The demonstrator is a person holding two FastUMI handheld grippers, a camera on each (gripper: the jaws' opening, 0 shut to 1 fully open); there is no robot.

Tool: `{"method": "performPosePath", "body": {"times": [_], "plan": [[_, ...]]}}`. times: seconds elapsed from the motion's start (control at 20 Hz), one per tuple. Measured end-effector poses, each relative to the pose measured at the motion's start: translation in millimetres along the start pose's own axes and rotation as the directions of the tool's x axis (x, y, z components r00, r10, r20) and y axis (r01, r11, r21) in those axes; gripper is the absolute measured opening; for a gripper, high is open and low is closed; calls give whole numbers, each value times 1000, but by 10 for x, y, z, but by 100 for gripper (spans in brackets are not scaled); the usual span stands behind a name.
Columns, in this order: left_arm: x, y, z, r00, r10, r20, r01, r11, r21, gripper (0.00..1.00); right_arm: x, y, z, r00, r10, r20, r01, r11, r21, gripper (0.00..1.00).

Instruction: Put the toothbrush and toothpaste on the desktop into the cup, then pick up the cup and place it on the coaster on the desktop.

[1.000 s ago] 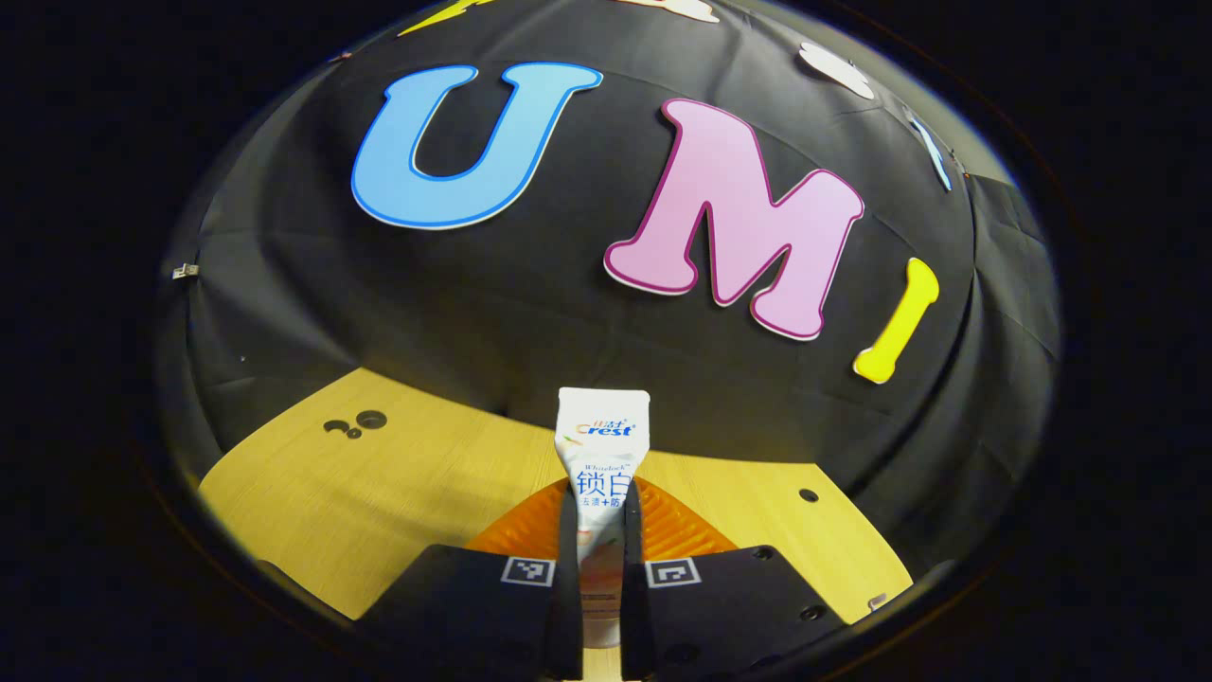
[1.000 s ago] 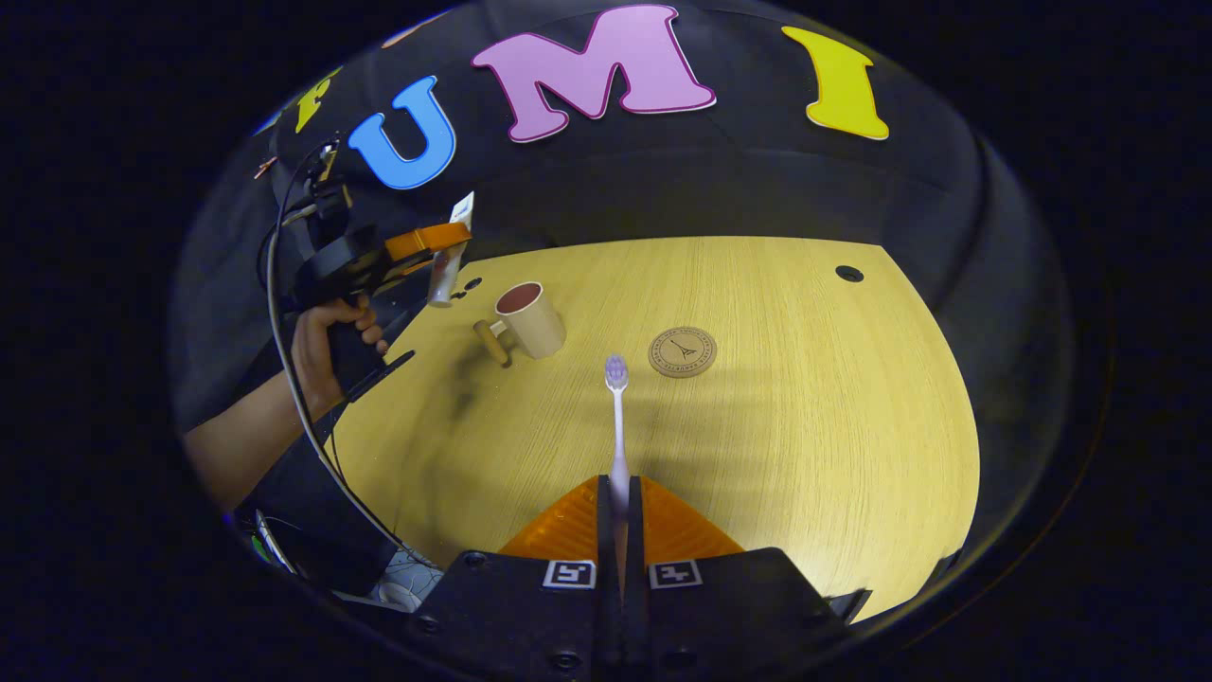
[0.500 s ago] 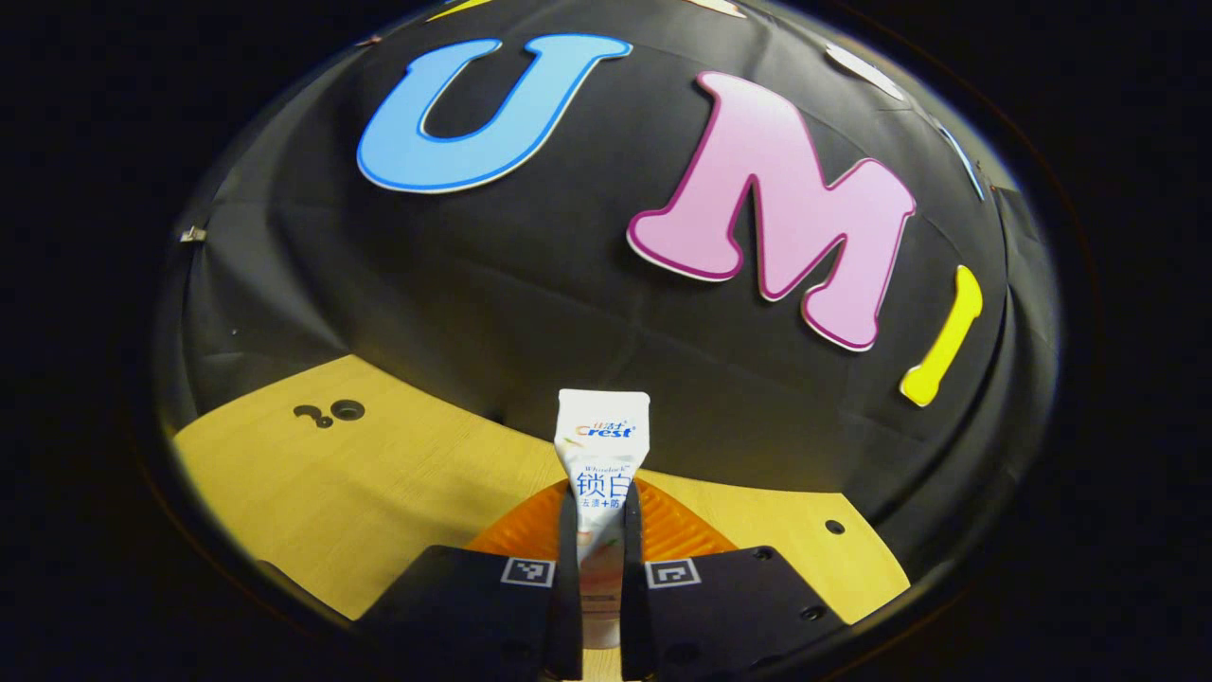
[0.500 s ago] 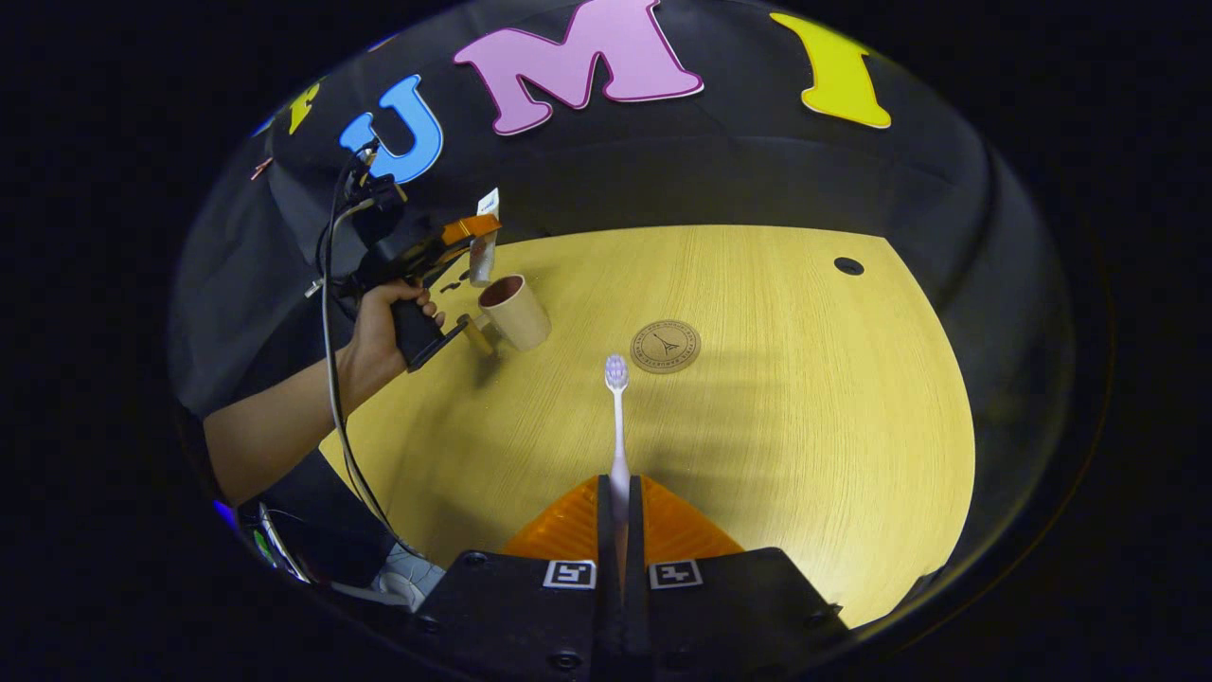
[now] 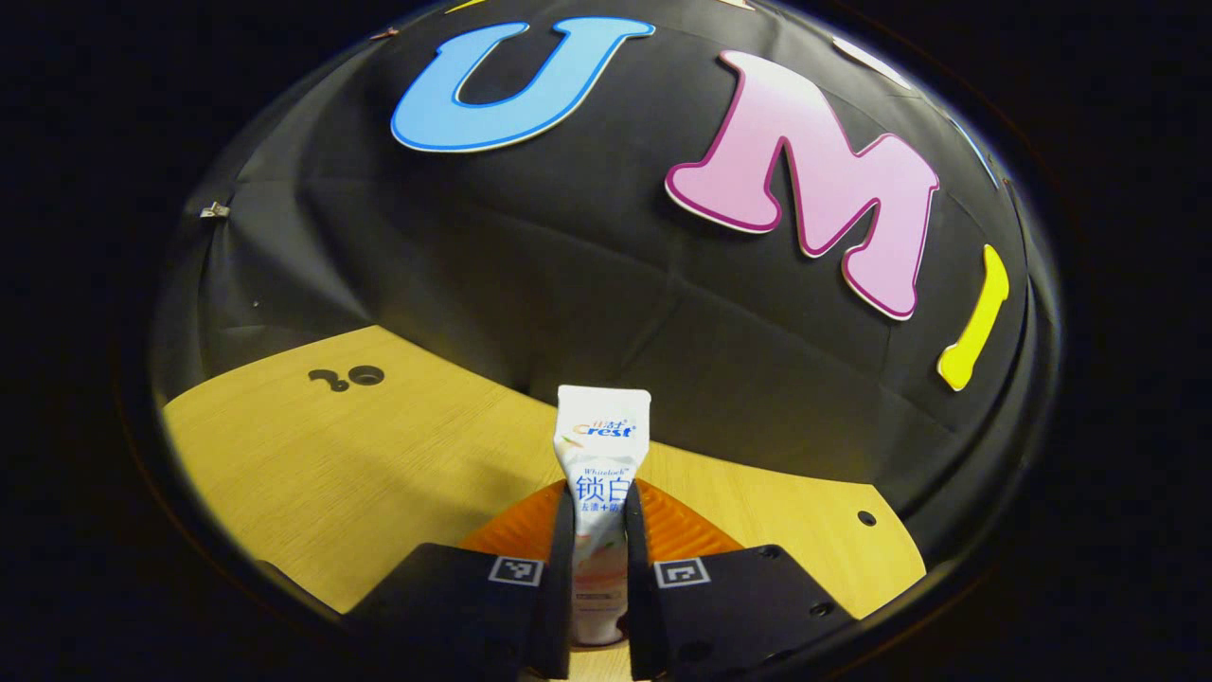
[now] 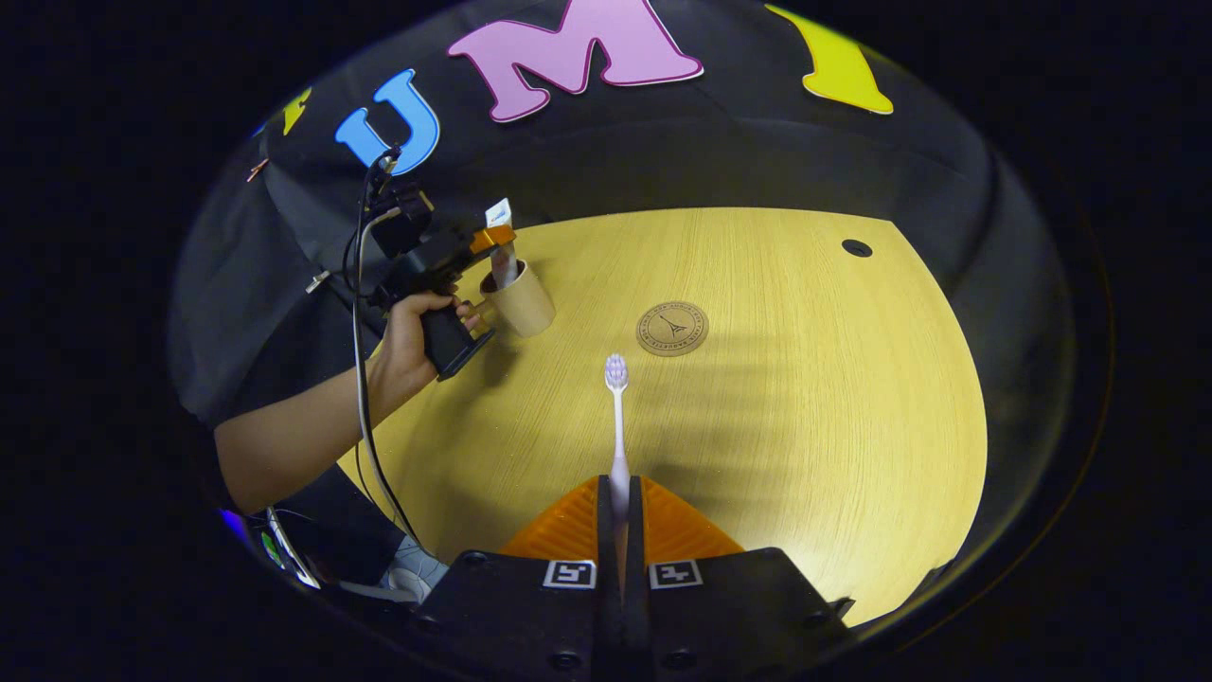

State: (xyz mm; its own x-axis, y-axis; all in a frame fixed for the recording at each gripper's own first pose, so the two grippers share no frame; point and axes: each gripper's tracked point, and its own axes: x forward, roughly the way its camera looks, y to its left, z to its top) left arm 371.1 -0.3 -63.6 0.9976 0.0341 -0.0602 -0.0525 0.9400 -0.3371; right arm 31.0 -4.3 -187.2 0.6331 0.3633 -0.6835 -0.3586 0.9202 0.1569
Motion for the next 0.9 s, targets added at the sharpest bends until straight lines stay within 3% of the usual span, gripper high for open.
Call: {"method": "performPosePath", "body": {"times": [0.05, 0.1, 0.25, 0.35, 0.4, 0.45, 0.55, 0.9], "plan": [[-97, 6, 3, 1000, -7, -19, 7, 1000, -5, 27, 12, 10, 4, 1000, 1, 2, -1, 1000, -1, 6], [-187, 31, 39, 1000, -4, -23, 4, 1000, 0, 51, 23, 25, 19, 1000, 4, 5, -4, 1000, -1, 6], [-724, 121, 285, 1000, -3, 12, 2, 999, 40, 94, 84, 112, 135, 999, 24, 30, -24, 1000, -8, 6], [-1174, 249, 287, 1000, 7, 4, -7, 998, 68, 98, 149, 177, 269, 998, 32, 61, -31, 999, -24, 6], [-1404, 364, 236, 1000, 19, -12, -18, 996, 84, 92, 197, 209, 348, 996, 34, 78, -32, 999, -31, 6], [-1622, 463, 142, 999, 32, -40, -27, 994, 104, 98, 233, 262, 436, 995, 39, 92, -37, 999, -30, 6], [-2047, 685, -104, 994, 69, -88, -57, 990, 129, 98, 289, 406, 652, 989, 61, 132, -57, 998, -35, 6], [-2973, 1017, -773, 968, 119, -221, -101, 991, 92, 98, 525, 997, 1374, 955, 133, 263, -104, 987, -123, 5]]}}
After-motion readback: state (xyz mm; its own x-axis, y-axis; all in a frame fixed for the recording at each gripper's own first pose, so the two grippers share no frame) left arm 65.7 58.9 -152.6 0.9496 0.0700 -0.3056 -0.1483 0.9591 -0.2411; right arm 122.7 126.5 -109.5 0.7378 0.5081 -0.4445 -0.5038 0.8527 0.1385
